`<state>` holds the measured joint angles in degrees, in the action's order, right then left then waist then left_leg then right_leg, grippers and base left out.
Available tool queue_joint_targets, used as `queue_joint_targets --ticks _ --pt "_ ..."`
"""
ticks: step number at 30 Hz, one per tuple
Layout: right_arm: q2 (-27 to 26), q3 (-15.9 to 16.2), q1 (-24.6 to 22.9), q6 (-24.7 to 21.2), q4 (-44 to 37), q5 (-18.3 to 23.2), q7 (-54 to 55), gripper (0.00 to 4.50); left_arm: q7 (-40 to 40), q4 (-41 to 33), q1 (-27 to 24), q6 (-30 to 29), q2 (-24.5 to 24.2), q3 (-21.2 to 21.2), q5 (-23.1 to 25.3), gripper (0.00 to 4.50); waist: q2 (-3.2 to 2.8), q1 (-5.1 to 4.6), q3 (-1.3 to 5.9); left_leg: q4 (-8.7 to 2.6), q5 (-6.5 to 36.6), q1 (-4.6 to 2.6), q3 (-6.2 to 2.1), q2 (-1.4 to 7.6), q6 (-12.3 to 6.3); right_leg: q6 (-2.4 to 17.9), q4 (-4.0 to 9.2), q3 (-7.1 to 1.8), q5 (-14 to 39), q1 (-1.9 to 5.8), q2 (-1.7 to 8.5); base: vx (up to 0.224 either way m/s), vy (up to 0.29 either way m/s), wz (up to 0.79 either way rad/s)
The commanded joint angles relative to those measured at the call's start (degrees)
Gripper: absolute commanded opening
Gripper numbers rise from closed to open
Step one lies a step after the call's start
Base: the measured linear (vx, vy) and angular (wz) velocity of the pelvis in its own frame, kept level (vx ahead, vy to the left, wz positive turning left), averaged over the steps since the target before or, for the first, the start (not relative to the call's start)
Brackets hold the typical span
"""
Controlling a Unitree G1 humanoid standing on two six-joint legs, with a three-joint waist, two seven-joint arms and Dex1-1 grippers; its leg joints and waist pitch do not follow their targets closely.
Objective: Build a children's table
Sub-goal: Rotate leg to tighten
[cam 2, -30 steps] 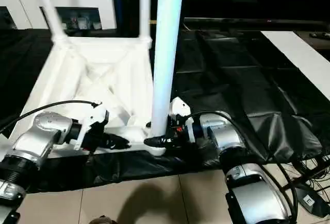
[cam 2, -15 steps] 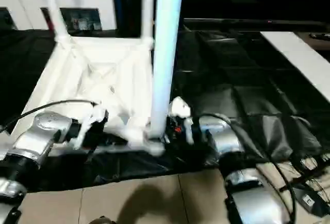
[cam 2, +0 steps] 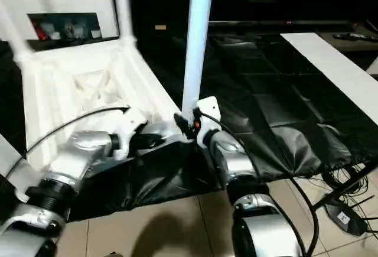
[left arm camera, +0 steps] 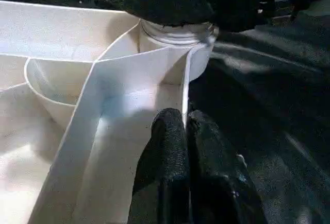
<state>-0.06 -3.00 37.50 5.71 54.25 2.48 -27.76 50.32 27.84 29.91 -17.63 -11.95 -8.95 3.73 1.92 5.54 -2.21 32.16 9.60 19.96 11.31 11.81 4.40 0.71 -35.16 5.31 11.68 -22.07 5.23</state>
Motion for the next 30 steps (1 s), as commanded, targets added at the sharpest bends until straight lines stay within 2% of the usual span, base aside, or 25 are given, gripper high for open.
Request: queue_joint_targets --ticks 1,2,5,7,8,10,14,16,19,22,24,25,29,30 --pt "-4.68 5.3 -1.21 -0.51 1.89 -0.94 -4.14 3.02 0.57 -0.91 -0.17 1.46 4.16 -2.9 -2.99 0.0 -0.01 0.31 2.62 -4.0 15.96 -0.23 -1.24 2.01 -0.67 9.16 5.16 -3.42 16.3 1.68 4.08 0.0 0.0 0.0" --pt "-4.68 5.3 -1.21 -0.51 1.89 -0.94 -4.14 3.02 0.57 -0.91 -0.17 1.46 4.16 -2.9 -2.99 0.0 -0.05 0.3 2.61 -4.02 15.85 -0.22 -1.22 2.02 -0.75 9.33 5.11 -3.42 15.85 1.68 4.03 0.0 0.0 0.0" --pt "-1.85 4.93 -1.9 0.71 0.81 -0.07 -9.13 3.43 2.42 -1.6 -0.64 1.95 2.43 -2.57 -3.26 0.0 -0.07 0.38 2.64 -3.96 15.75 -0.18 -1.16 2.07 -1.14 9.63 5.05 -3.42 14.88 1.82 4.05 0.0 0.0 0.0" --pt "0.52 5.73 -2.54 0.67 -0.32 0.31 -15.0 3.47 4.7 -1.66 -0.74 2.86 0.88 -2.48 -3.66 0.0 -0.13 0.46 2.67 -3.92 15.25 -0.21 -1.09 2.03 -1.59 9.91 4.95 -3.41 13.68 1.85 3.93 0.0 0.0 0.0" --pt "1.2 6.13 -2.67 0.61 -0.53 0.22 -16.54 3.64 5.44 -1.69 -0.76 3.18 0.44 -2.52 -3.77 0.0 -0.03 0.56 2.85 -3.76 14.0 -0.06 -1.07 1.98 -2.06 10.23 4.69 -3.37 11.64 2.13 3.87 0.0 0.0 0.0" --pt "3.31 7.52 -2.98 1.0 -0.76 -0.97 -20.49 3.88 8.1 -2.07 -0.97 3.76 -0.7 -2.29 -4.52 0.0 -0.04 0.64 2.85 -3.6 12.14 0.0 -0.94 1.95 -2.97 11.48 4.35 -3.3 8.38 2.15 3.76 0.0 0.0 0.0" --pt "7.44 9.17 -2.85 1.31 -1.63 -0.65 -31.16 3.88 15.51 -2.23 -0.84 4.64 -3.64 -2.49 -6.33 0.0 -0.14 1.12 2.88 -3.41 11.49 0.04 -0.84 2.03 -3.53 12.19 4.2 -3.18 8.2 2.37 3.74 0.0 0.0 0.0" --pt "8.71 9.91 -2.63 1.1 -1.95 -0.5 -35.1 3.88 17.32 -1.63 -0.43 5.47 -4.6 -2.51 -6.44 0.0 -0.34 1.52 2.84 -3.42 11.85 -0.21 -0.7 2.32 -3.52 12.82 4.08 -3.21 7.81 2.06 3.66 0.0 0.0 0.0" --pt "11.29 12.19 -2.61 0.7 -2.83 -0.88 -43.42 3.88 20.45 -0.39 0.52 6.82 -6.29 -2.54 -6.83 0.0 -0.29 1.81 2.8 -3.43 12.27 -0.15 -0.74 2.31 -3.38 12.85 4.05 -3.16 8.39 2.18 3.7 0.0 0.0 0.0" --pt "12.47 13.5 -2.18 0.64 -2.74 -1.27 -47.45 3.88 23.0 0.78 1.27 7.92 -7.45 -2.84 -7.13 0.0 -0.03 2.51 2.76 -3.33 12.22 -0.19 -0.69 2.27 -3.55 12.64 4.1 -3.26 9.26 2.12 3.88 0.0 0.0 0.0" --pt "12.92 14.56 -1.27 0.23 -2.01 -1.5 -51.04 3.88 26.09 1.5 1.95 7.41 -8.28 -2.9 -8.05 0.0 0.21 2.58 2.81 -3.36 11.8 -0.2 -0.71 2.29 -3.41 12.59 4.07 -3.23 9.74 2.15 3.92 0.0 0.0 0.0" --pt "13.0 14.76 -1.06 0.13 -1.87 -1.44 -51.94 3.62 26.85 1.68 2.12 7.21 -8.42 -2.87 -8.38 0.0 0.13 2.57 2.8 -3.35 11.69 -0.14 -0.74 2.27 -3.42 12.7 3.99 -3.21 9.81 2.17 3.9 0.0 0.0 0.0" --pt "12.49 14.23 -0.15 -1.87 -1.97 0.04 -54.5 3.51 29.13 2.49 2.58 7.55 -8.86 -2.96 -8.8 0.0 0.17 2.59 2.82 -3.37 11.39 -0.24 -0.78 2.35 -3.34 13.29 3.89 -3.19 9.5 2.1 3.96 0.0 0.0 0.0" --pt "12.4 14.16 -0.01 -2.39 -2.16 0.46 -55.02 3.27 29.52 2.71 2.68 7.73 -8.98 -3.02 -8.79 0.0 0.18 2.63 2.85 -3.31 11.2 -0.18 -0.75 2.36 -3.42 13.35 3.8 -3.2 9.1 2.12 3.97 0.0 0.0 0.0"
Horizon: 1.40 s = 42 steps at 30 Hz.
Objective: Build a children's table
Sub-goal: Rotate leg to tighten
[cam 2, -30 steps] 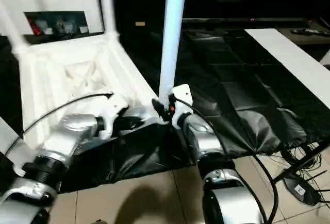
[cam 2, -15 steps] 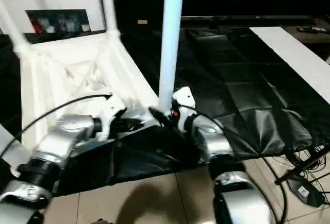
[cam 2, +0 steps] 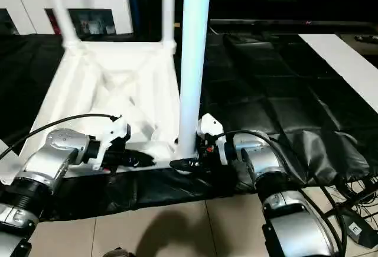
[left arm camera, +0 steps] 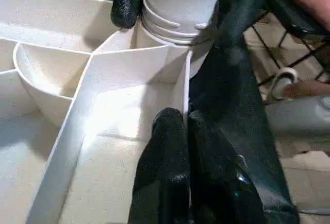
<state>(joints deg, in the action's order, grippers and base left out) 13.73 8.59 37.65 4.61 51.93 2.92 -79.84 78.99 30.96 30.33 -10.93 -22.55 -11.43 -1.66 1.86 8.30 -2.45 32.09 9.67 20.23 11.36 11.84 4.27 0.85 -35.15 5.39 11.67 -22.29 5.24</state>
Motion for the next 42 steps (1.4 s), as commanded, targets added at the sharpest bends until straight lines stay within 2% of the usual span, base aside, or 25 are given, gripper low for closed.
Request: queue_joint_targets --ticks 1,10,15,18,20,21,23,25,26,27,28,29,30,31,33,34,36,39,41,42 --pt "-1.46 2.53 -0.05 -1.81 -0.09 0.44 -3.43 3.19 1.21 -0.19 2.36 1.24 1.51 -0.62 -3.37 0.0 0.24 -0.12 3.1 -3.24 10.88 -0.42 -0.82 2.32 -3.35 13.25 3.74 -3.28 8.81 2.38 3.96 0.0 0.0 0.0" --pt "-1.6 2.94 -0.52 -3.76 -1.05 1.33 -7.54 2.65 3.95 1.93 3.32 2.09 1.21 -0.46 -3.3 0.0 0.09 0.11 3.27 -3.01 9.66 -0.33 -0.77 2.3 -3.46 14.04 3.43 -3.22 6.33 2.39 4.02 0.0 0.0 0.0" --pt "-1.64 3.14 -1.16 -4.64 -1.76 1.72 -8.01 2.61 4.21 2.28 3.35 2.26 1.11 -0.51 -3.5 0.0 0.14 0.18 3.4 -2.9 8.96 -0.3 -0.79 2.3 -3.7 14.13 3.2 -3.19 5.15 2.46 3.98 0.0 0.0 0.0" --pt "-2.61 1.77 -2.46 -6.47 -3.02 3.46 -6.56 2.59 1.91 2.05 3.0 1.74 1.54 0.11 -3.3 0.0 0.2 0.29 3.41 -2.75 8.16 -0.2 -0.75 2.26 -4.22 14.29 3.05 -3.21 3.68 2.45 3.92 0.0 0.0 0.0" --pt "-4.11 -0.31 -3.25 -6.95 -3.33 4.69 -2.35 2.59 -2.37 2.34 3.0 1.66 2.32 0.53 -1.86 0.0 0.19 0.38 3.35 -2.83 8.74 -0.2 -0.78 2.32 -4.05 14.1 3.17 -3.19 4.72 2.39 4.02 0.0 0.0 0.0" --pt "-4.36 -0.63 -3.37 -6.94 -3.36 4.85 -1.63 2.59 -3.13 2.37 3.01 1.56 2.47 0.63 -1.65 0.0 0.1 0.4 3.26 -2.95 9.7 -0.27 -0.81 2.36 -3.48 13.84 3.4 -3.21 6.27 2.28 4.08 0.0 0.0 0.0" --pt "-7.02 -3.34 -4.34 -7.02 -3.0 5.12 7.87 2.59 -9.18 1.18 2.64 -0.41 4.72 2.15 -1.39 0.0 -0.02 0.22 3.03 -3.2 11.7 -0.28 -0.89 2.42 -2.02 13.03 3.73 -3.33 9.78 2.19 4.2 0.0 0.0 0.0" --pt "-8.79 -4.8 -4.55 -6.68 -1.96 4.86 14.3 2.59 -12.57 -0.22 2.18 -1.75 6.46 2.55 -1.21 0.0 0.18 -0.18 2.87 -3.51 14.73 -0.49 -1.18 2.33 -0.12 11.42 4.38 -3.37 16.15 2.07 4.48 0.0 0.0 0.0" --pt "-9.83 -5.78 -4.47 -6.33 -1.23 4.95 17.81 2.59 -14.01 -1.15 1.74 -2.2 7.41 2.49 -1.05 0.0 0.17 -0.42 2.82 -3.58 15.02 -0.36 -1.27 2.27 0.13 11.01 4.43 -3.41 17.12 2.13 4.5 0.0 0.0 0.0" --pt "-11.1 -6.89 -4.47 -6.1 -0.77 5.12 21.62 2.59 -16.04 -2.26 1.14 -3.03 8.65 2.51 -0.85 0.0 -0.19 -0.59 2.83 -3.7 15.25 -0.22 -1.51 2.26 0.6 10.16 4.56 -3.4 18.53 2.25 4.67 0.0 0.0 0.0" --pt "-12.04 -7.69 -4.41 -5.92 -0.4 5.25 24.4 2.59 -17.31 -3.09 0.69 -3.69 9.53 2.42 -0.68 0.0 0.17 -1.1 2.82 -3.73 15.5 -0.08 -1.49 2.13 0.54 9.66 4.72 -3.39 18.72 2.26 4.48 0.0 0.0 0.0" --pt "-12.65 -8.02 -4.38 -5.69 -0.15 5.0 26.43 2.59 -17.98 -3.59 0.37 -3.83 9.97 2.21 -0.5 0.0 0.17 -1.18 2.88 -3.68 15.42 -0.24 -1.44 2.14 0.49 9.64 4.71 -3.44 18.41 2.18 4.47 0.0 0.0 0.0" --pt "-13.24 -8.32 -4.35 -5.46 0.08 4.73 28.36 2.59 -18.6 -4.07 0.06 -3.93 10.38 1.99 -0.31 0.0 -0.11 -1.6 2.82 -3.67 15.55 -0.31 -1.4 2.14 0.36 9.93 4.81 -3.53 17.72 1.96 4.41 0.0 0.0 0.0" --pt "-14.51 -8.54 -4.39 -4.54 0.38 4.16 31.46 2.59 -20.34 -4.78 -0.46 -4.26 11.34 1.83 0.07 0.0 -0.12 -1.81 2.92 -3.63 14.94 -0.12 -1.43 1.99 0.11 9.83 4.71 -3.45 17.18 2.22 4.3 0.0 0.0 0.0" --pt "-17.94 -9.11 -4.09 -3.41 0.94 2.74 39.36 2.59 -24.65 -6.13 -1.6 -4.23 13.16 1.03 1.84 0.0 -0.03 -2.11 2.91 -3.61 14.22 -0.19 -1.31 1.95 -0.19 10.0 4.71 -3.52 15.72 2.02 4.16 0.0 0.0 0.0" --pt "-17.94 -9.11 -4.09 -3.41 0.94 2.74 39.36 2.59 -24.65 -6.13 -1.6 -4.23 13.16 1.03 1.84 0.0 -0.02 -2.12 2.95 -3.59 13.89 -0.15 -1.34 1.95 -0.14 10.01 4.6 -3.47 15.35 2.1 4.18 0.0 0.0 0.0" --pt "-20.68 -8.18 -3.72 -1.56 1.18 -0.34 47.83 2.59 -28.03 -8.45 -3.58 -4.22 14.52 -0.4 3.78 0.0 -0.03 -2.51 2.87 -3.78 13.9 -0.14 -1.36 2.07 -0.21 9.83 4.67 -3.45 15.33 1.96 4.11 0.0 0.0 0.0" --pt "-20.51 -6.3 -3.67 0.94 1.14 -3.25 50.61 2.59 -29.87 -9.64 -4.5 -4.48 14.87 -0.58 4.28 0.0 -0.26 -2.78 2.92 -3.69 14.54 -0.26 -1.24 1.84 -0.51 9.51 4.85 -3.47 15.38 1.92 3.92 0.0 0.0 0.0" --pt "-19.52 -7.23 -3.8 2.95 1.06 -3.07 51.64 3.27 -29.66 -10.02 -4.88 -4.27 14.66 -0.5 4.24 0.0 -0.25 -2.79 2.97 -3.67 14.13 -0.15 -1.2 1.82 -0.95 9.49 4.74 -3.45 14.12 2.0 3.83 0.0 0.0 0.0" --pt "-19.31 -7.38 -3.82 3.16 1.01 -3.01 51.59 3.27 -29.58 -10.07 -4.93 -4.2 14.61 -0.48 4.21 0.0 -0.28 -2.78 3.05 -3.64 13.56 -0.21 -1.15 1.84 -1.27 9.7 4.65 -3.45 12.96 1.98 3.8 0.0 0.0 0.0"
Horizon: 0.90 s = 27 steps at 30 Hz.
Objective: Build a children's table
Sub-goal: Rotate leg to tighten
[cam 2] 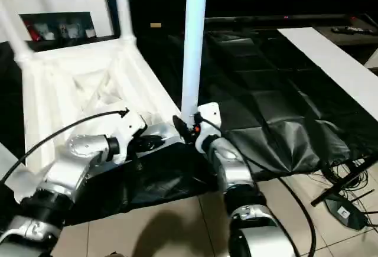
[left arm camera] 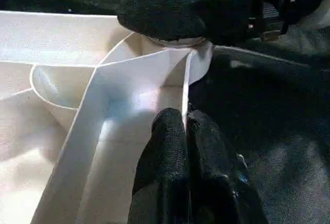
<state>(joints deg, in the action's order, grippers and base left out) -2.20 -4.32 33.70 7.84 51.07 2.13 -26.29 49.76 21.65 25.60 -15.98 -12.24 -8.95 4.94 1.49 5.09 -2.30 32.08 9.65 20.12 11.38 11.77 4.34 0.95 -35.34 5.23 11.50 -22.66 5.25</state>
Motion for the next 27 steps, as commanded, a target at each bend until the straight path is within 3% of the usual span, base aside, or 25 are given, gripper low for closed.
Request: queue_joint_targets --ticks 1,5,10,11,14,15,17,19,22,27 --pt "-2.11 5.09 -0.2 0.57 1.27 -1.96 -3.17 3.3 0.26 -0.98 -0.42 1.25 4.01 -2.92 -2.55 0.0 -0.04 0.41 2.94 -3.57 12.96 -0.03 -1.12 1.85 -1.53 9.9 4.72 -3.28 11.71 2.42 3.69 0.0 0.0 0.0" --pt "-0.34 5.12 -1.02 1.58 0.23 -1.98 -4.28 3.71 -0.02 -1.76 -0.94 1.44 3.72 -2.89 -2.46 0.0 -0.12 0.45 3.05 -3.39 11.76 -0.03 -0.99 1.87 -2.36 10.9 4.42 -3.26 7.95 2.56 3.57 0.0 0.0 0.0" --pt "5.31 5.82 -5.11 0.78 -6.63 -0.74 -12.91 3.81 2.14 -1.77 -1.27 3.01 2.81 -2.95 -3.4 0.0 -0.19 0.87 3.3 -2.97 9.58 0.07 -0.87 1.86 -3.9 11.6 3.98 -3.28 2.94 2.91 3.44 0.0 0.0 0.0" --pt "7.34 5.6 -6.94 -1.12 -10.3 1.35 -17.11 3.81 2.93 -1.33 -1.21 3.57 2.39 -2.92 -3.54 0.0 -0.34 1.11 3.42 -2.78 8.22 0.06 -0.87 1.84 -4.49 12.08 3.65 -3.26 0.84 2.93 3.37 0.0 0.0 0.0" --pt "14.02 5.09 -11.75 -6.6 -20.3 7.15 -27.78 3.81 5.06 -0.01 -0.94 4.97 0.95 -2.95 -3.57 0.0 -0.04 1.89 3.51 -2.41 6.68 0.08 -0.84 1.86 -6.67 12.75 3.41 -3.19 -3.32 3.12 3.08 0.0 0.0 0.0" --pt "17.04 4.93 -13.36 -8.65 -23.55 9.08 -31.51 3.81 5.79 0.65 -0.77 5.5 0.36 -2.9 -3.57 0.0 -0.3 2.16 3.47 -2.24 6.73 0.24 -0.82 1.85 -7.22 12.64 3.4 -3.1 -4.02 3.26 2.93 0.0 0.0 0.0" --pt "21.19 4.52 -15.02 -10.66 -26.72 11.04 -35.64 3.81 6.84 1.59 -0.52 6.62 -0.53 -2.99 -3.59 0.0 -0.15 2.38 3.3 -2.34 8.11 0.45 -0.93 2.06 -7.1 12.33 3.53 -2.91 -1.83 3.22 3.11 0.0 0.0 0.0" --pt "24.28 3.58 -15.69 -11.8 -27.99 11.98 -37.95 3.81 8.33 2.4 -0.34 7.77 -1.37 -3.18 -3.86 0.0 -0.07 2.46 3.07 -2.5 11.25 0.4 -0.9 2.05 -5.68 11.18 4.31 -2.88 4.83 3.13 3.36 0.0 0.0 0.0" --pt "30.25 0.18 -16.64 -14.96 -30.06 13.15 -40.57 3.81 13.74 3.52 -0.18 10.58 -3.26 -3.66 -5.41 0.0 0.06 2.44 3.02 -2.54 11.96 0.3 -0.91 1.94 -4.37 9.9 4.86 -2.95 10.17 3.05 3.45 0.0 0.0 0.0" --pt "33.15 -3.03 -17.43 -17.17 -31.68 14.77 -38.58 3.81 19.27 4.43 0.32 12.75 -4.87 -4.21 -7.38 0.0 0.05 2.57 3.26 -2.29 9.89 0.25 -0.85 1.98 -4.63 10.91 4.37 -2.94 7.08 2.85 3.33 0.0 0.0 0.0"
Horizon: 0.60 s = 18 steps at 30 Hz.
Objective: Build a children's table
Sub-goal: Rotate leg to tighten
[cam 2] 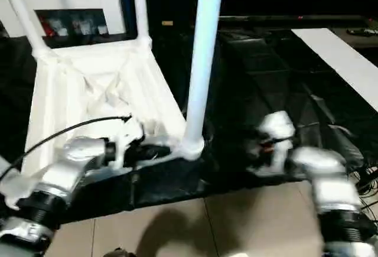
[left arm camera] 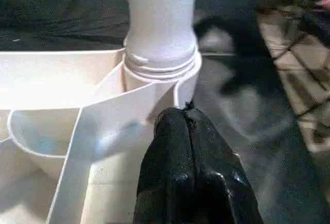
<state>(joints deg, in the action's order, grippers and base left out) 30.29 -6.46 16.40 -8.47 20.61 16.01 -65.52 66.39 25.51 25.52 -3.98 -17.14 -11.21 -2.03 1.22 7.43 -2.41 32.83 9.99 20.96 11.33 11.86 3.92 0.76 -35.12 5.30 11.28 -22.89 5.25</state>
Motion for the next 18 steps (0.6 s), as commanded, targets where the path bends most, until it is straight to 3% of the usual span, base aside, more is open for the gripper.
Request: queue_joint_targets --ticks 1,7,12,14,16,18 --pt "1.05 -1.67 -0.28 -0.5 -0.92 0.08 3.53 3.81 4.41 1.32 0.72 2.16 -0.7 -2.51 -0.52 0.0 0.53 0.32 3.49 -2.9 8.13 -0.57 -0.76 1.88 -4.57 11.68 3.83 -2.94 5.37 3.04 3.35 0.0 0.0 0.0" --pt "-0.46 -3.19 0.51 -0.16 -0.26 -0.87 10.51 3.81 7.91 3.79 1.6 6.65 -1.61 -3.02 -1.19 0.0 0.37 0.63 3.45 -2.86 8.33 -0.69 -0.61 1.81 -3.97 11.68 3.83 -2.99 5.53 2.95 3.42 0.0 0.0 0.0" --pt "-3.31 -2.38 -0.57 -2.41 -4.28 0.18 11.65 3.81 4.84 4.73 2.19 8.41 -2.01 -1.74 -0.42 0.0 0.24 0.63 3.38 -3.05 10.61 -0.68 -0.75 1.98 -2.99 10.65 4.0 -2.94 8.43 2.91 3.52 0.0 0.0 0.0" --pt "-4.05 -2.07 -0.94 -3.34 -4.97 1.39 12.48 3.84 4.09 3.71 2.24 6.36 -2.79 -0.73 -1.13 0.32 0.35 0.71 3.37 -3.16 10.69 -0.7 -0.83 2.04 -2.64 10.49 3.99 -2.97 8.86 2.94 3.6 0.0 0.0 0.0" --pt "-4.71 -1.8 -1.05 -3.54 -4.54 2.14 13.12 4.19 4.74 -0.45 1.05 1.73 -3.85 0.51 -3.39 0.43 0.24 0.64 3.39 -3.22 10.88 -0.77 -0.85 2.06 -2.33 10.52 3.96 -2.98 9.21 2.84 3.65 0.0 0.0 0.0" --pt "-5.03 -1.36 -1.32 -3.19 -4.2 2.07 13.16 4.19 5.39 -4.22 -0.22 -1.67 -4.26 1.42 -5.51 0.52 0.22 0.64 3.34 -3.22 10.9 -0.75 -0.83 2.07 -2.05 11.27 3.84 -3.0 9.11 2.83 3.74 0.0 0.0 0.0"
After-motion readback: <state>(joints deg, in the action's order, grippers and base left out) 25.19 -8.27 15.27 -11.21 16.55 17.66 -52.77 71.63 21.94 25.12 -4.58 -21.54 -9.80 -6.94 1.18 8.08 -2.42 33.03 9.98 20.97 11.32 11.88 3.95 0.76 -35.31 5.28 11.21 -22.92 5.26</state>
